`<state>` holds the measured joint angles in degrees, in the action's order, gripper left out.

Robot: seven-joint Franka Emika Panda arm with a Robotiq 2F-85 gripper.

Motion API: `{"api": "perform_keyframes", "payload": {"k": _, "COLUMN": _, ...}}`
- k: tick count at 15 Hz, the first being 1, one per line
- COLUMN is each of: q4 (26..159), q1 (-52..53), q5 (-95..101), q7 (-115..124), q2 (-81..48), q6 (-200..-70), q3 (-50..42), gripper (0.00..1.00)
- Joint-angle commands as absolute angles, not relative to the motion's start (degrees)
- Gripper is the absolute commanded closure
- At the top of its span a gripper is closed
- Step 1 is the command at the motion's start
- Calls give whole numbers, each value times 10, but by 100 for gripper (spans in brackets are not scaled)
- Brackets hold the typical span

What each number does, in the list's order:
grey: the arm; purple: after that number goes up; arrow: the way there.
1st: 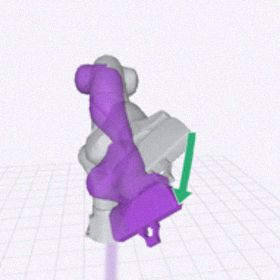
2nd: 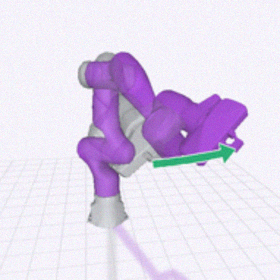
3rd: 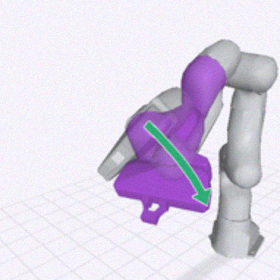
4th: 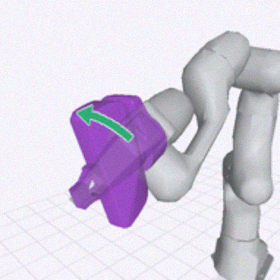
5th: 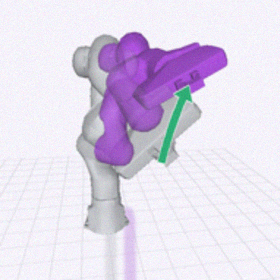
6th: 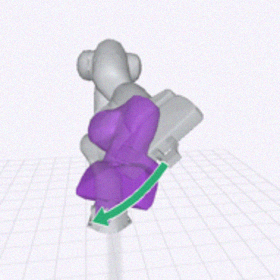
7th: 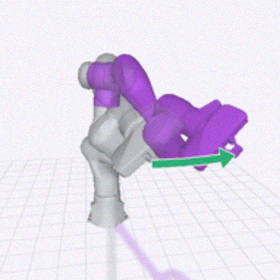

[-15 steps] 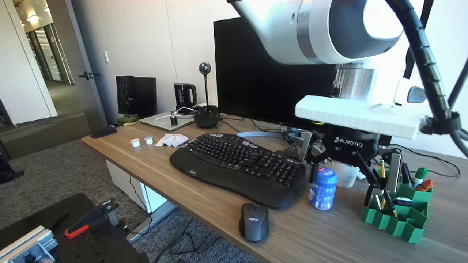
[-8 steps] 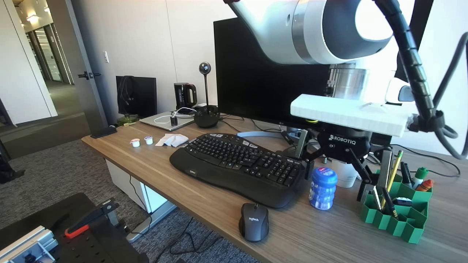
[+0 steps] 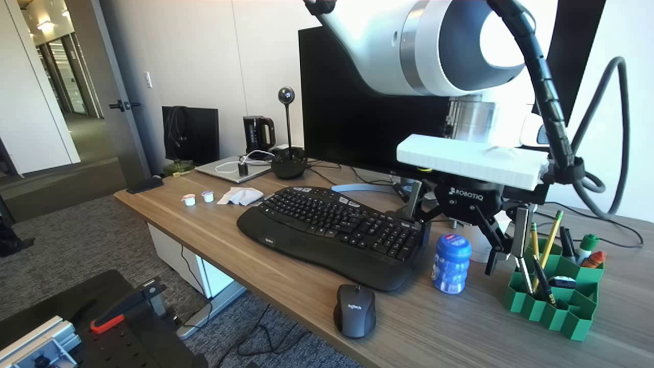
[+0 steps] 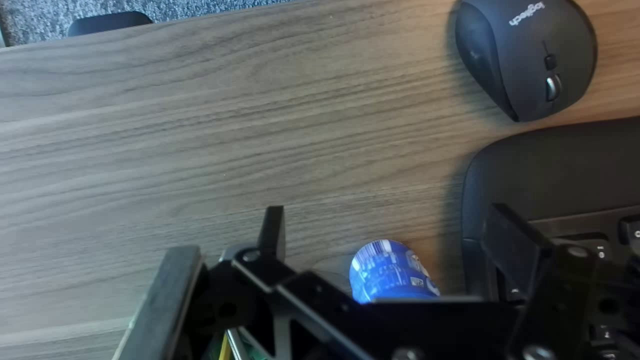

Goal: Move the blue bottle to the left

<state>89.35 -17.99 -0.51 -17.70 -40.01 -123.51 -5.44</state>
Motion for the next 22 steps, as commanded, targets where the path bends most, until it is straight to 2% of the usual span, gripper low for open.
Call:
{"api": "perform_keyframes", "payload": {"k": 1, "q4": 839, "q1": -179, "q5": -8, "q7": -157, "q2": -434, "q6": -1221, "q3": -56, "gripper": 0}}
{"api": "perform_keyframes", "payload": {"k": 22, "q4": 681, "q1": -161, "q5": 3, "q7": -152, "q2": -537, "q6": -1159, "q3": -50, "gripper": 0}}
